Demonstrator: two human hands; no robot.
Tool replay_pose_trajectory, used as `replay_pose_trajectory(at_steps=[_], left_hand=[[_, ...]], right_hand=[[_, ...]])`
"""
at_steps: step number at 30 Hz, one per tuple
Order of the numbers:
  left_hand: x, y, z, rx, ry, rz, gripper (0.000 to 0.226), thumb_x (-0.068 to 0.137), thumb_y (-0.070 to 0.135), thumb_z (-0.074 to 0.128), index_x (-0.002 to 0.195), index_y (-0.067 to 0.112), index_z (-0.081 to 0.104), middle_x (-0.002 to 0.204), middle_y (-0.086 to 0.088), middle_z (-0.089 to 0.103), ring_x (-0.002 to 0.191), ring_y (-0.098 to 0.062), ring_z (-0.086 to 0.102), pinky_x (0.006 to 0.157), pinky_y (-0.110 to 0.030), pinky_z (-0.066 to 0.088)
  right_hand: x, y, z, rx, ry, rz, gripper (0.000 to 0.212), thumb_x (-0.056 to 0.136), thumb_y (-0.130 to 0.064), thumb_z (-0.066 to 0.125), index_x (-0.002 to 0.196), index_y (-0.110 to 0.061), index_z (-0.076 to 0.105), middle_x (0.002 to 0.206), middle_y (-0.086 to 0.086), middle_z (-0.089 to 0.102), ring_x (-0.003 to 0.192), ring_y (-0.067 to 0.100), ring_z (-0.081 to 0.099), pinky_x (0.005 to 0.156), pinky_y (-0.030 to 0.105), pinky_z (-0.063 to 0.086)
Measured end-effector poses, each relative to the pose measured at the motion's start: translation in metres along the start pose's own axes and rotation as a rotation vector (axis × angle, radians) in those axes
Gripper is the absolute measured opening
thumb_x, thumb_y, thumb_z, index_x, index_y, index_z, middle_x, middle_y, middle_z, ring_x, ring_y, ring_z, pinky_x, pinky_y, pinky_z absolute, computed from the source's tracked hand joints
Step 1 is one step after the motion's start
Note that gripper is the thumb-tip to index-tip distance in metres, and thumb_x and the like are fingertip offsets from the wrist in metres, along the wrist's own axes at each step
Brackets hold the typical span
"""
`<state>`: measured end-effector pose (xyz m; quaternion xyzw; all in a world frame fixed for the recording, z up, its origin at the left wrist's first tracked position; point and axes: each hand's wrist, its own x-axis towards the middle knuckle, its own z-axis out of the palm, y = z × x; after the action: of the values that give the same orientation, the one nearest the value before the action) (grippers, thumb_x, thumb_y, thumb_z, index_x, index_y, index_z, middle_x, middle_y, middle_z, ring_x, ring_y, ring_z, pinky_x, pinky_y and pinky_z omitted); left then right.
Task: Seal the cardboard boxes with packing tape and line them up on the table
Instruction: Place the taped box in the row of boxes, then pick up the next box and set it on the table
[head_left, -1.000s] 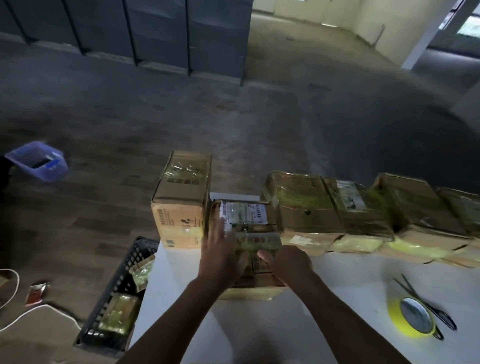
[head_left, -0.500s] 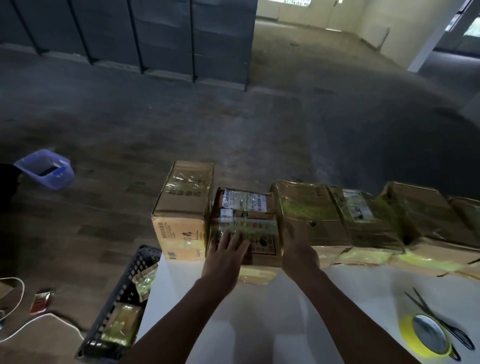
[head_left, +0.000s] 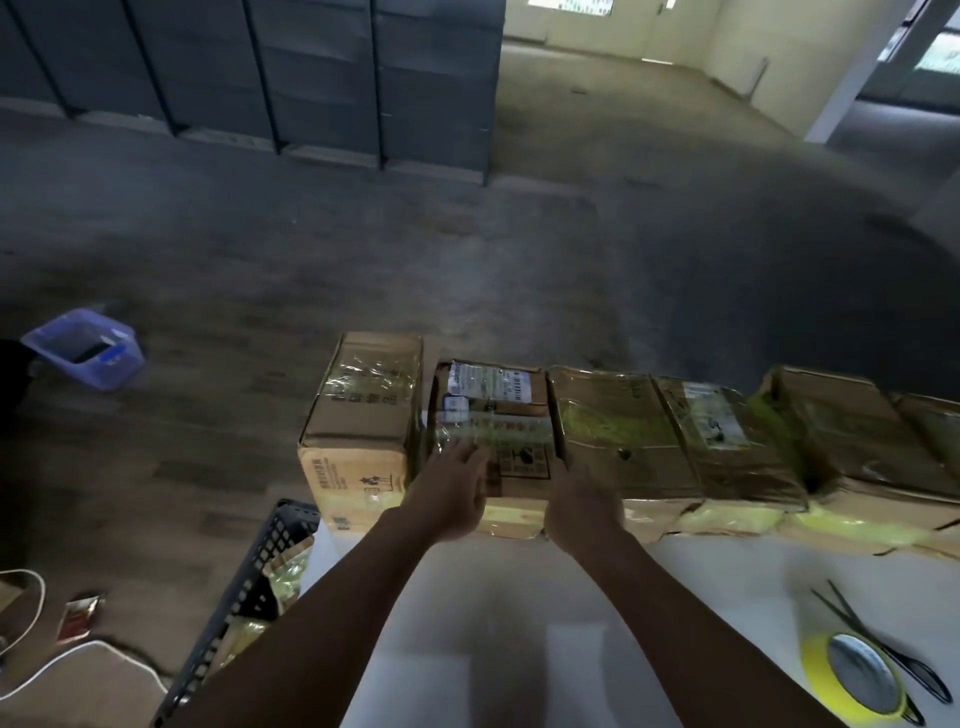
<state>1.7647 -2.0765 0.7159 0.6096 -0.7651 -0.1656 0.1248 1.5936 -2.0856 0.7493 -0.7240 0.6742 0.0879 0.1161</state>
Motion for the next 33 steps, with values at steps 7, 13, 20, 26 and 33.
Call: replay_pose_trajectory(at_steps=[7, 13, 20, 26, 33], left_hand=[[-0.027, -0.015, -0.048, -0.029, 0.514, 0.055, 0.019, 0.085, 0.008, 0.055, 0.096, 0.010, 0.070, 0.100, -0.009, 0.066, 0.084, -0.027, 0.063, 0.061, -0.025, 0.038], [-0.053, -0.067, -0.086, -0.097, 0.661, -0.487, 0.042, 0.083, 0.010, 0.050, 0.123, 0.006, 0.058, 0.122, -0.020, 0.056, 0.110, -0.040, 0.051, 0.088, -0.045, 0.042], [-0.075, -0.095, -0.094, -0.611, 0.440, -0.720, 0.047, 0.097, 0.035, 0.048, 0.135, 0.007, 0.050, 0.126, -0.019, 0.059, 0.119, -0.034, 0.053, 0.087, -0.031, 0.040], [-0.106, -0.101, -0.082, -0.659, 0.294, -0.847, 0.047, 0.090, 0.054, 0.051, 0.098, 0.011, 0.068, 0.075, -0.011, 0.064, 0.072, -0.029, 0.067, 0.058, -0.028, 0.051], [-0.158, -0.059, -0.060, -0.631, 0.238, -0.843, 0.046, 0.080, 0.056, 0.065, 0.069, 0.011, 0.061, 0.059, -0.005, 0.062, 0.058, -0.023, 0.066, 0.051, -0.029, 0.053]], right_hand=[[0.005, -0.065, 0.001, 0.385, 0.044, -0.366, 0.047, 0.095, -0.008, 0.038, 0.140, -0.023, 0.042, 0.130, 0.011, 0.054, 0.110, 0.026, 0.056, 0.089, 0.036, 0.048], [-0.003, -0.123, -0.013, 0.643, -0.079, -0.339, 0.050, 0.096, -0.014, 0.036, 0.145, -0.022, 0.037, 0.130, 0.010, 0.057, 0.120, 0.031, 0.053, 0.094, 0.037, 0.044], [-0.011, -0.144, -0.027, 0.753, -0.141, -0.247, 0.042, 0.098, -0.020, 0.044, 0.139, -0.017, 0.042, 0.115, 0.006, 0.058, 0.088, 0.018, 0.055, 0.077, 0.031, 0.043], [-0.024, -0.141, -0.016, 0.563, -0.193, -0.245, 0.060, 0.096, -0.053, 0.039, 0.145, -0.017, 0.034, 0.138, 0.011, 0.050, 0.107, 0.028, 0.060, 0.079, 0.038, 0.053], [-0.068, -0.117, 0.010, 0.425, -0.132, -0.299, 0.058, 0.095, -0.058, 0.037, 0.128, -0.012, 0.049, 0.119, 0.013, 0.062, 0.103, 0.033, 0.061, 0.080, 0.035, 0.048]])
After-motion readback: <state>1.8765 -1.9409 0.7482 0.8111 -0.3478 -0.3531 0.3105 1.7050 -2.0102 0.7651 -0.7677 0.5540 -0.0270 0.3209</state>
